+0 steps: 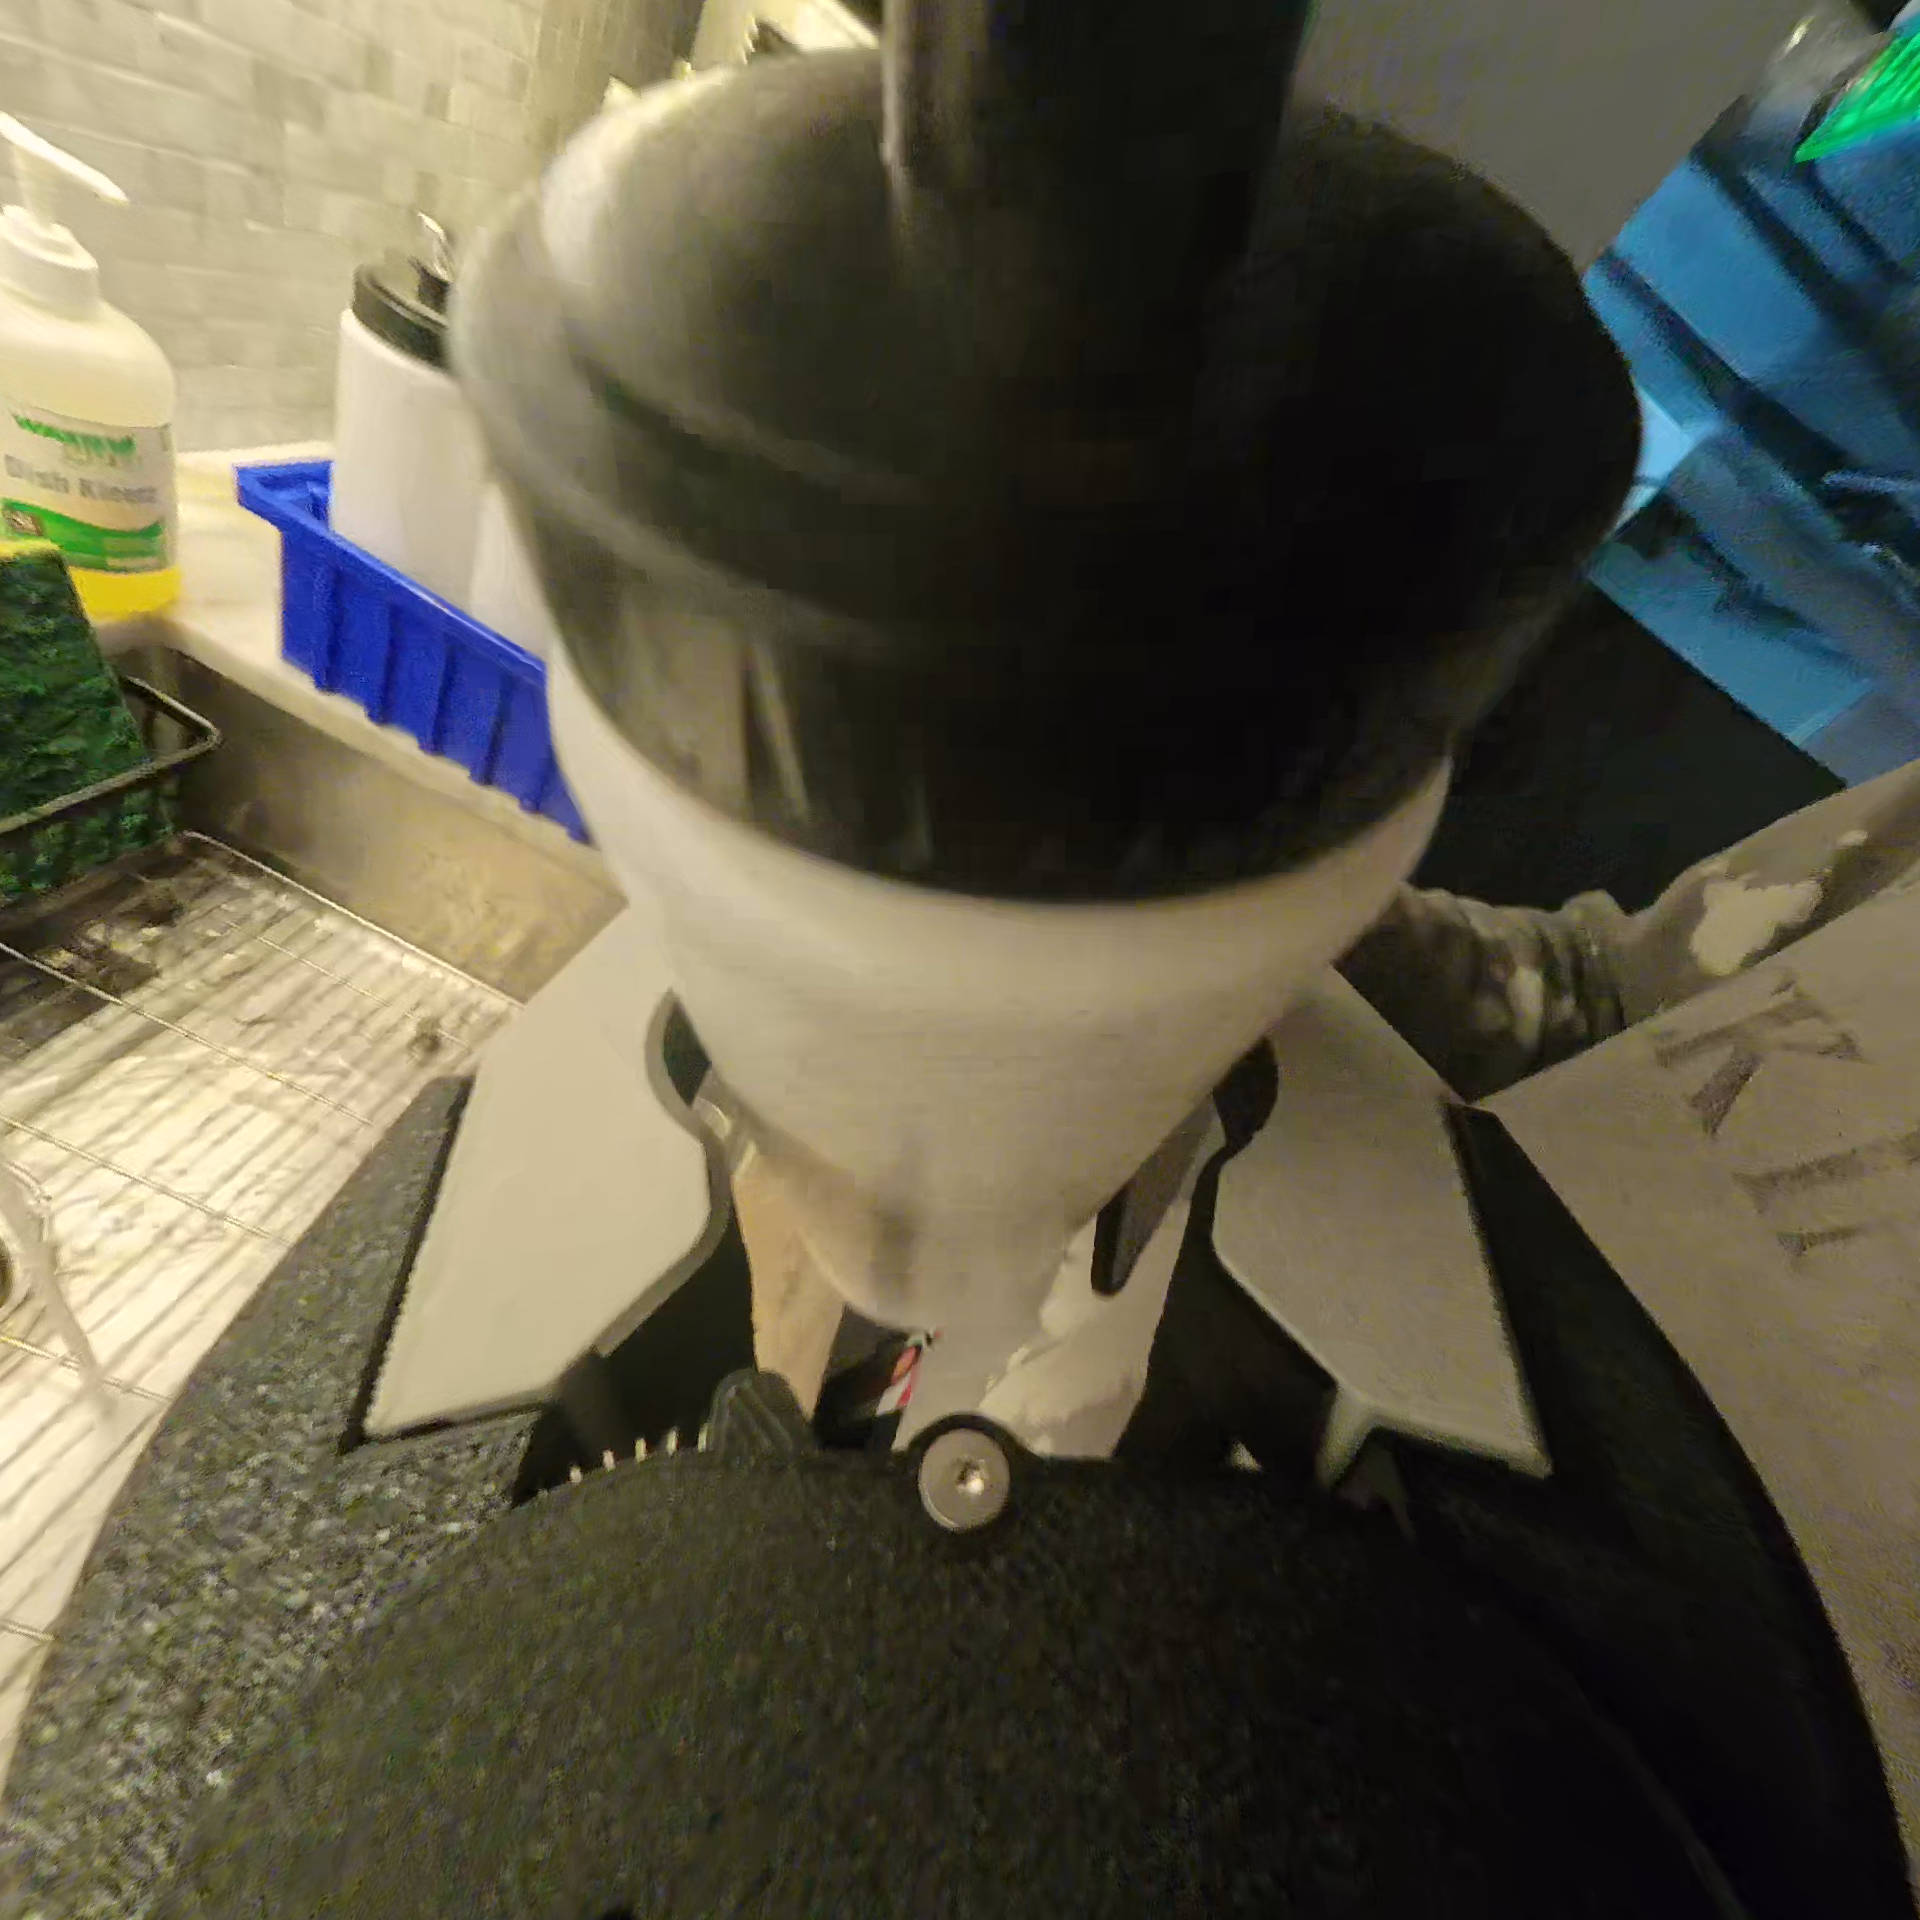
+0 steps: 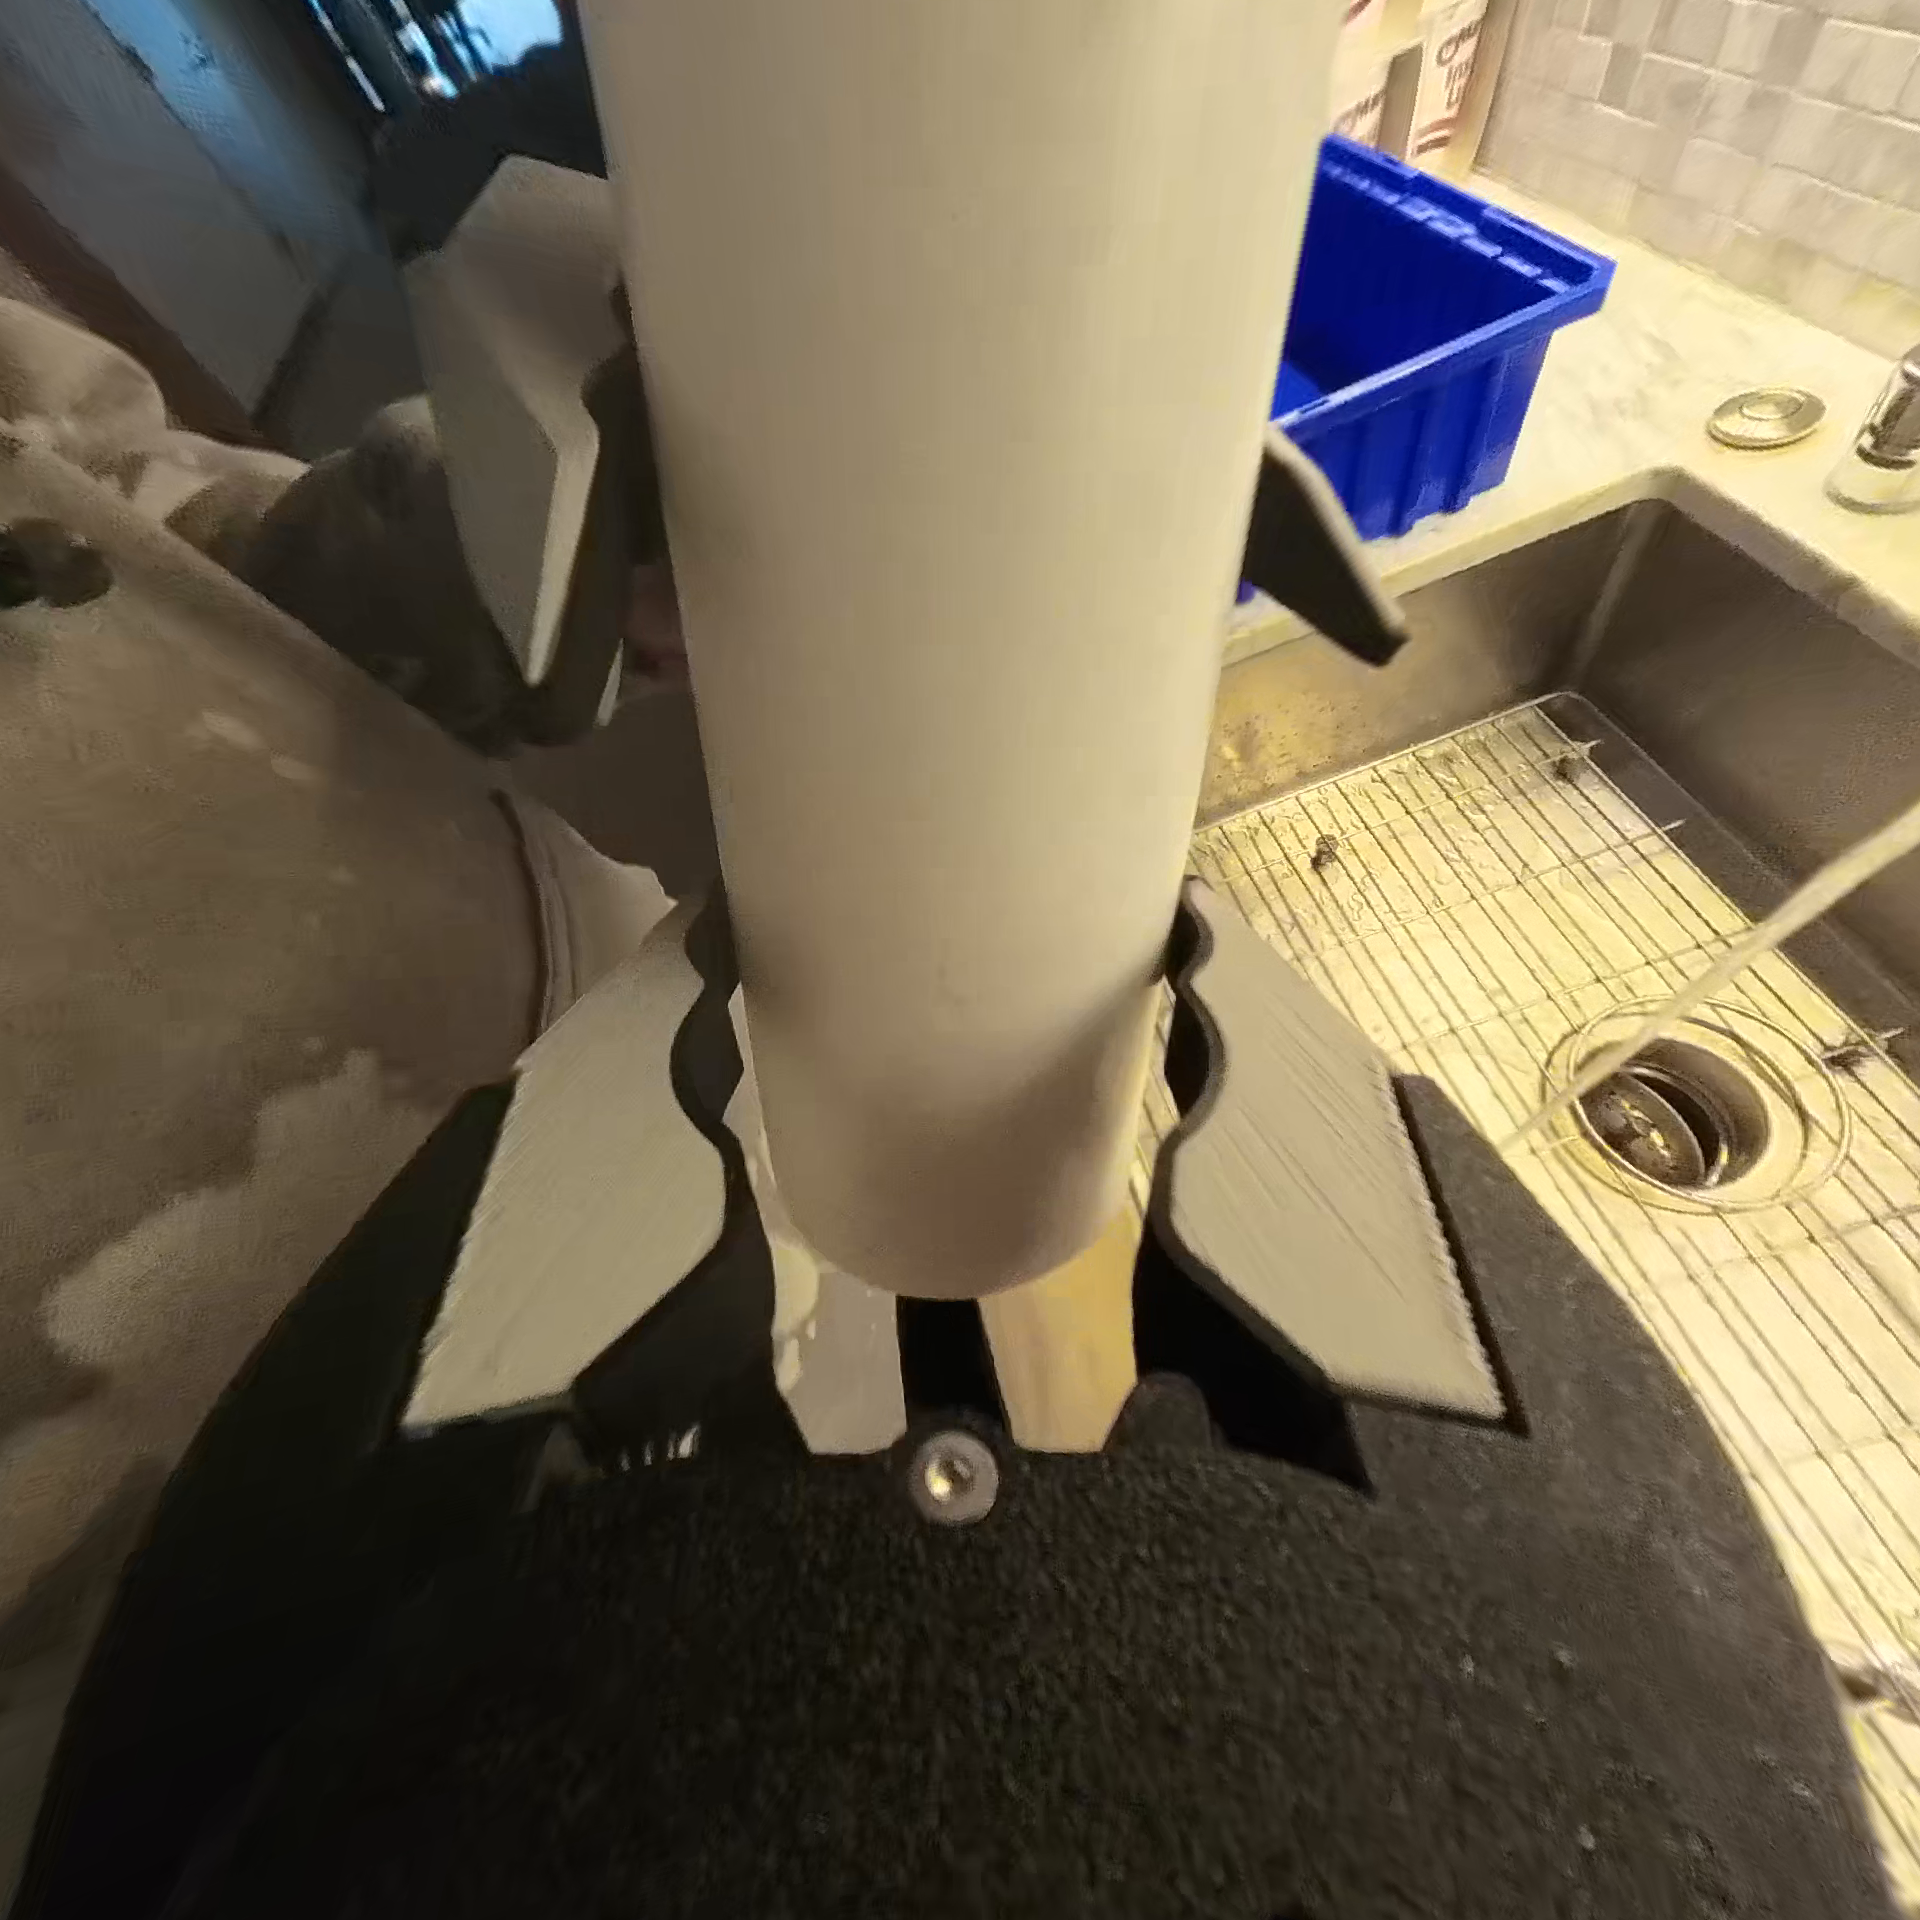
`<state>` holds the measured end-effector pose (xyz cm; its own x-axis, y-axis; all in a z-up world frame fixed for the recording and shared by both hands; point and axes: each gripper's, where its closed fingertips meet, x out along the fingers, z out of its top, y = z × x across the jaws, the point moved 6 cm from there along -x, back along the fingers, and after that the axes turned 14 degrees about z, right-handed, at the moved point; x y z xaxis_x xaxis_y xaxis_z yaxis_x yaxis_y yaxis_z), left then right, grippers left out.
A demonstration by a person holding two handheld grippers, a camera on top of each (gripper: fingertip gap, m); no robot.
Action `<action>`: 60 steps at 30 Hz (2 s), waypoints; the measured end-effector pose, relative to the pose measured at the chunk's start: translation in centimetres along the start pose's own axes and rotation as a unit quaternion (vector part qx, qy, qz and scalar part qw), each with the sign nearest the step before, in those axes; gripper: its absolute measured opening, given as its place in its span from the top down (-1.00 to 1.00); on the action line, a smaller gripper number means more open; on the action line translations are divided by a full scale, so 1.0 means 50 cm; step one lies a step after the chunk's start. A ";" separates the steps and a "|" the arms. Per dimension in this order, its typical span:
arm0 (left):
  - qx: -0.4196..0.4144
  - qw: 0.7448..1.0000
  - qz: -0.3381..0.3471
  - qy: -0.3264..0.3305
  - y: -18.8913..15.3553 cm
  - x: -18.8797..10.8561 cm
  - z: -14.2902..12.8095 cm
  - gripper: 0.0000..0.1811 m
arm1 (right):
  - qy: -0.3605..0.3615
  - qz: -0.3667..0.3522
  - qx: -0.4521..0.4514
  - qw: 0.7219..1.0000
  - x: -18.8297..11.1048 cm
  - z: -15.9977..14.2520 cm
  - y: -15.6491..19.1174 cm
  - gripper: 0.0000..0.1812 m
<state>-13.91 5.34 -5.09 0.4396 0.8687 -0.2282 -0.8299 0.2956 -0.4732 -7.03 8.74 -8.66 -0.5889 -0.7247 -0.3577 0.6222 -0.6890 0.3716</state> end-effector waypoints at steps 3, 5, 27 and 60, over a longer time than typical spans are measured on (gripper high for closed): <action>-0.003 1.000 0.004 -0.027 -0.001 -0.014 0.013 -0.11 | -0.013 0.003 -0.007 1.000 0.008 0.015 0.003 0.09; -0.004 1.000 0.005 -0.030 -0.005 -0.022 0.013 -0.12 | -0.001 0.012 -0.011 1.000 0.013 0.020 0.007 0.09; 0.132 0.946 0.295 0.034 0.076 -0.001 -0.038 -0.14 | -0.202 -0.180 0.000 0.963 -0.035 0.209 -0.002 -0.20; 0.089 0.898 -0.427 0.054 -0.181 -0.002 0.019 -0.14 | -0.054 0.514 -0.193 0.834 -0.097 0.286 0.134 0.13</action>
<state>-6.77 2.96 0.05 0.9648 0.2541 0.0680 -0.2116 0.9033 -0.3731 -7.39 7.61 7.81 0.3267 -0.9427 0.0676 0.9348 0.3329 0.1239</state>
